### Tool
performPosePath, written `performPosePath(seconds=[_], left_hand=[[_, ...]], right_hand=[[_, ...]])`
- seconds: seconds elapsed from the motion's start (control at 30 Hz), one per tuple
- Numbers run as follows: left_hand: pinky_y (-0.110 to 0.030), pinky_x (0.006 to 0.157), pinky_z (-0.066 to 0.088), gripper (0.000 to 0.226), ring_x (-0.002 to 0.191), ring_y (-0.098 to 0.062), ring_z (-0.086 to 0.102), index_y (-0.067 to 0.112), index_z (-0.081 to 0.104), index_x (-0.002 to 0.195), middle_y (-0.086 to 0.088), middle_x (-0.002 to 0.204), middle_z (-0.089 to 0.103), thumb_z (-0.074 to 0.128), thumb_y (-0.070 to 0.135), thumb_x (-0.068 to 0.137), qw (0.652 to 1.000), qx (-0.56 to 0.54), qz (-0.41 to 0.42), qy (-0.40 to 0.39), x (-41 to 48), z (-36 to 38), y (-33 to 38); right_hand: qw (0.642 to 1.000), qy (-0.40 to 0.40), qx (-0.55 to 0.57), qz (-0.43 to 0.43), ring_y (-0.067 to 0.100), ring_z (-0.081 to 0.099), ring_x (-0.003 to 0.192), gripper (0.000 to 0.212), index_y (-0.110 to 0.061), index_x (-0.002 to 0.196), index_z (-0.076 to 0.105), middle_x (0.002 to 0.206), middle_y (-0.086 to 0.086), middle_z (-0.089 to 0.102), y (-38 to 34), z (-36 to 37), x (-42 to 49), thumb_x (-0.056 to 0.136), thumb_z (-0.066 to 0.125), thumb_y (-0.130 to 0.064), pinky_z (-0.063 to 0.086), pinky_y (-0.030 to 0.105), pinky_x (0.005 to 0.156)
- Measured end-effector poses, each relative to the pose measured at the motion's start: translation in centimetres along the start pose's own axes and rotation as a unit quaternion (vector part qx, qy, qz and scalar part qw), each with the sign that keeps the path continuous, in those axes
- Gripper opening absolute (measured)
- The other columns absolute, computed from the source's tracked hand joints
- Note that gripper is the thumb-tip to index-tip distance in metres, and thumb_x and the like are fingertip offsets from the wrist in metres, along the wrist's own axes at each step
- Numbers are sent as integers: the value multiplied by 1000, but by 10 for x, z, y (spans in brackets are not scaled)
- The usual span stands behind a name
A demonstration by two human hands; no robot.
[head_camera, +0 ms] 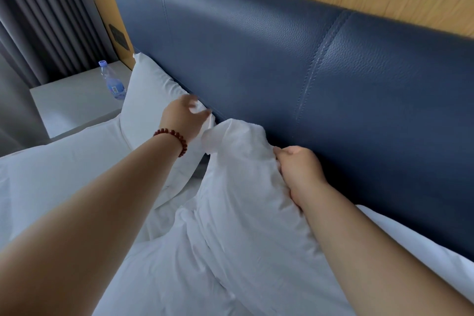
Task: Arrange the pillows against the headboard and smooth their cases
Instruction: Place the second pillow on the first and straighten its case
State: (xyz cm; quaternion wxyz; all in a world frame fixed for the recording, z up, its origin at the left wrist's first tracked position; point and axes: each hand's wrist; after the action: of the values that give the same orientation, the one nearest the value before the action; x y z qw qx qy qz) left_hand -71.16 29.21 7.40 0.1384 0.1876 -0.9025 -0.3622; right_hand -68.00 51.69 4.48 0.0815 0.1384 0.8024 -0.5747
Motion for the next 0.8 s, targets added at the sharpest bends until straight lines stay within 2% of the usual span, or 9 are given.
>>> performPosePath(seconds=[0.07,0.17,0.23,0.4,0.47,0.53,0.63,0.73,0.8], left_hand=[[-24,97,41,28,112,-17,59,14,69,116,-2,119,67,60,29,94,967,-1,244,68,-16,-4,15],[-21,95,42,37,101,-11,60,10,73,108,-2,107,72,46,33,98,890,-28,447,-87,-48,9,38],[-29,101,40,51,104,-16,61,11,73,109,-1,109,72,34,41,99,874,27,446,-193,-55,25,39],[-44,98,43,58,107,-19,58,22,70,113,4,109,68,22,52,99,895,90,403,-172,-42,38,8],[-40,102,38,61,113,-18,55,26,66,118,6,114,65,17,56,97,897,128,385,-176,-43,37,4],[-37,105,33,68,118,-18,52,28,62,122,7,120,64,8,58,93,895,185,366,-176,-44,38,4],[-42,115,25,68,121,-21,53,26,63,121,7,121,64,7,54,94,889,251,366,-111,-44,29,15],[-44,113,31,51,117,-26,57,15,67,115,-1,120,66,25,40,101,877,159,453,-37,-67,25,45],[-42,109,36,45,115,-28,58,11,68,117,-6,121,67,32,34,101,844,95,515,-115,-97,35,56]], right_hand=[[1000,0,-16,-7,22,50,63,38,-2,67,57,62,7,57,4,2,-1,91,61,-30,43,34,62],[999,7,-31,-16,26,57,69,34,-1,77,63,70,9,63,2,4,-2,92,60,-31,50,39,68],[997,13,-67,-42,29,63,81,25,-9,85,66,81,6,68,-1,-2,-8,95,57,-30,49,38,72],[898,116,-316,-285,27,51,123,48,-15,134,56,136,4,56,16,-25,-58,99,41,-46,43,39,96],[876,43,-415,-243,21,45,131,60,-22,145,43,148,-3,47,22,-37,-73,99,27,-57,38,37,104],[859,-27,-483,-165,17,43,134,68,-25,148,37,150,-8,44,28,-56,-79,94,19,-64,35,34,106],[817,11,-546,-185,20,58,114,70,-22,118,55,124,-6,63,29,-76,-87,90,11,-69,41,37,94],[813,105,-493,-293,26,65,105,63,-14,120,63,114,2,70,38,-82,-92,94,32,-61,47,42,89],[817,85,-488,-295,27,63,112,67,-11,129,59,121,5,68,49,-82,-94,93,34,-61,47,42,93]])
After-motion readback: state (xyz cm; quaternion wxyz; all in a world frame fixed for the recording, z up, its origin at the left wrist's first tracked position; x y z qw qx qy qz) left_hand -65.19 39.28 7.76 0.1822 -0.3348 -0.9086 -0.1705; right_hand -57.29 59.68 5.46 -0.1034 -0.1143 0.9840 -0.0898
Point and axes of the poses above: each hand's wrist, its own x-axis towards the middle knuckle, its own z-axis out of the palm, y = z × x
